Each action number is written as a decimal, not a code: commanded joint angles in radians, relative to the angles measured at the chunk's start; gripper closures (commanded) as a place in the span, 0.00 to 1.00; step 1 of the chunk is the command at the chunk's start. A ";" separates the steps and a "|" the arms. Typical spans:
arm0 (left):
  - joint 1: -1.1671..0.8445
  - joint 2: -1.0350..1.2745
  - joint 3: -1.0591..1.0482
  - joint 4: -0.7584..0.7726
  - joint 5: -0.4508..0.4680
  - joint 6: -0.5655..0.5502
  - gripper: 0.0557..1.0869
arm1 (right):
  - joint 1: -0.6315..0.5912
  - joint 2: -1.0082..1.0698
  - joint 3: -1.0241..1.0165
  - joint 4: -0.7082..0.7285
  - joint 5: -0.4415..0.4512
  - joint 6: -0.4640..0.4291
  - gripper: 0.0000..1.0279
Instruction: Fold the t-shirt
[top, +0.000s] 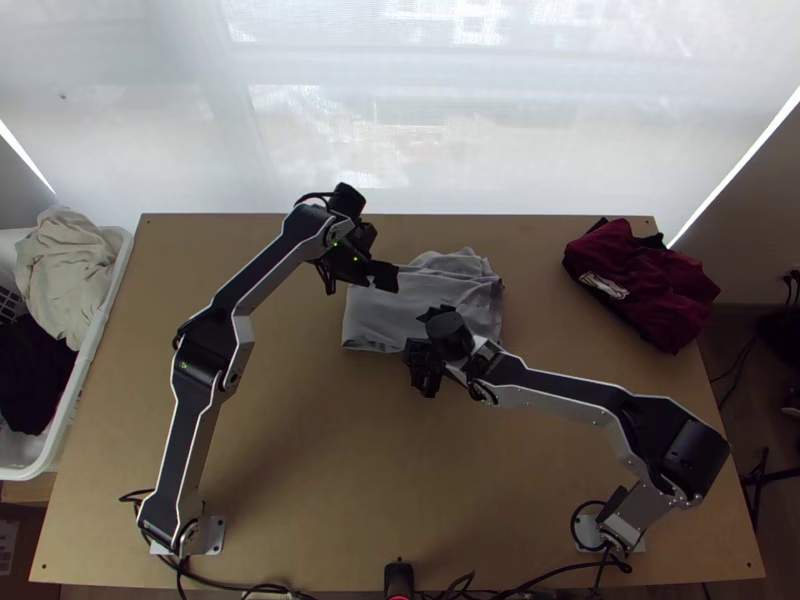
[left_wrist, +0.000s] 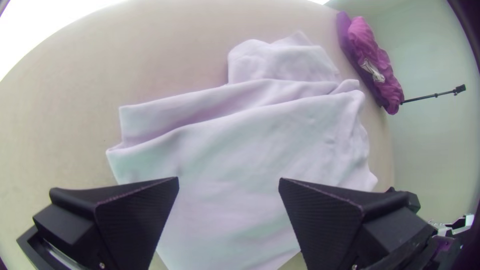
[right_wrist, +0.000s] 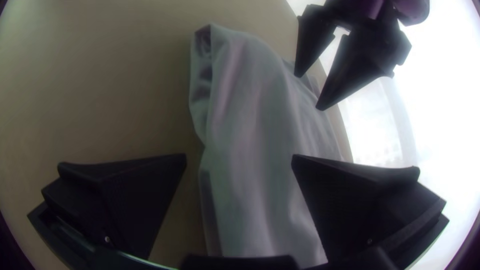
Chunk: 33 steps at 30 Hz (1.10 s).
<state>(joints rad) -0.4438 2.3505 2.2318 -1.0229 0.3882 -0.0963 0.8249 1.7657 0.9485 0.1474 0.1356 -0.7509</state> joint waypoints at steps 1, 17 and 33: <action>-0.001 0.016 0.000 0.001 0.000 0.004 0.05 | -0.017 0.107 0.029 0.098 0.047 -0.054 0.05; -0.007 0.027 -0.008 -0.008 0.000 0.006 0.05 | -0.095 0.328 0.200 0.198 0.199 -0.128 0.05; -0.009 0.010 -0.012 -0.037 -0.002 0.006 0.05 | -0.173 0.353 0.286 0.049 0.117 -0.013 0.97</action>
<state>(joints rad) -0.4587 2.3783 2.2211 -1.0428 0.3885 -0.0937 0.6914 2.1384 1.2251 0.2363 0.2768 -0.8188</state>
